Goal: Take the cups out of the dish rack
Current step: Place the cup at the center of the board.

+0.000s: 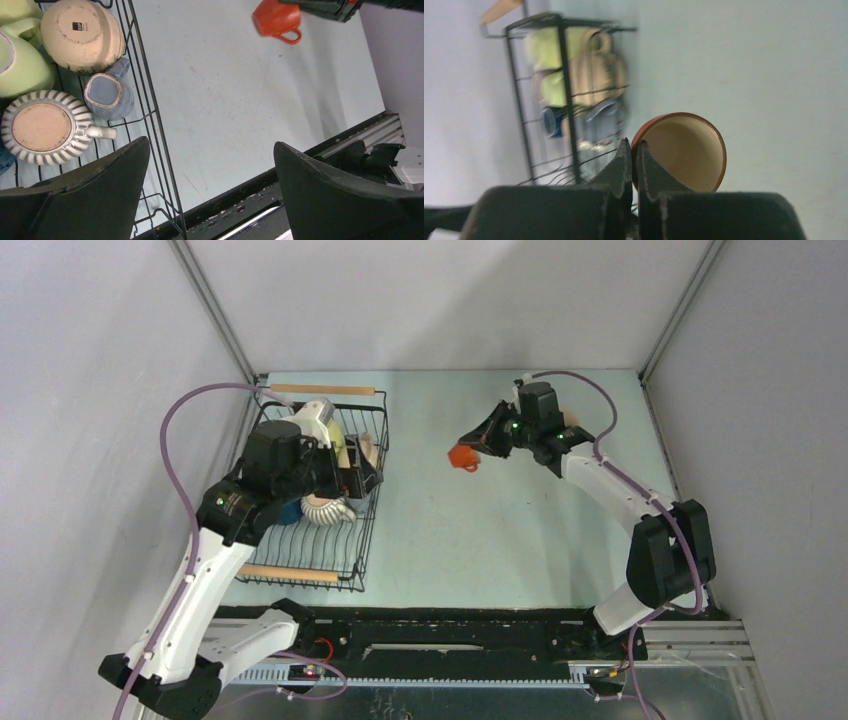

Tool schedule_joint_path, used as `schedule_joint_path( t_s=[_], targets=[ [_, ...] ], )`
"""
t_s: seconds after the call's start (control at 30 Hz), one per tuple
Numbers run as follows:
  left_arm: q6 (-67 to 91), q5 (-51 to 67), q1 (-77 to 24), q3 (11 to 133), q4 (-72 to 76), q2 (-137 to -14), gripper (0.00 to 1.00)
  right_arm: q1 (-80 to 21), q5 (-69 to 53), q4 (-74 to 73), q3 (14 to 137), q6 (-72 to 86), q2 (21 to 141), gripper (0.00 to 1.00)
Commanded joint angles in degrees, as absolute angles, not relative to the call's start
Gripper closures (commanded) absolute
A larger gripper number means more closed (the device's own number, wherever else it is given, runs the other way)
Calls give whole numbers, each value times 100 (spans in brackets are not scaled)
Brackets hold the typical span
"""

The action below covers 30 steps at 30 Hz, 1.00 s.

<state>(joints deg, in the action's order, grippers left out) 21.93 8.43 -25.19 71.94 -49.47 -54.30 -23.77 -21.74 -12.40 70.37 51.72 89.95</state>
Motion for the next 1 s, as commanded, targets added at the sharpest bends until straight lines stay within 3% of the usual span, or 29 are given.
schedule_joint_path(
  t_s=[0.0, 0.33, 0.97],
  targets=[
    [2054, 834, -2605, 6802, -4479, -5354, 0, -2371, -458, -2671, 7906, 3659, 9027, 100],
    [2082, 846, -2632, 6031, -3930, -5167, 0, -2427, 1559, -3348, 8874, 2399, 10089, 100],
    [2416, 669, -2637, 4922, -3538, -4252, 0, -2558, 2394, -2804, 9657, 1519, 11574, 100]
  ],
)
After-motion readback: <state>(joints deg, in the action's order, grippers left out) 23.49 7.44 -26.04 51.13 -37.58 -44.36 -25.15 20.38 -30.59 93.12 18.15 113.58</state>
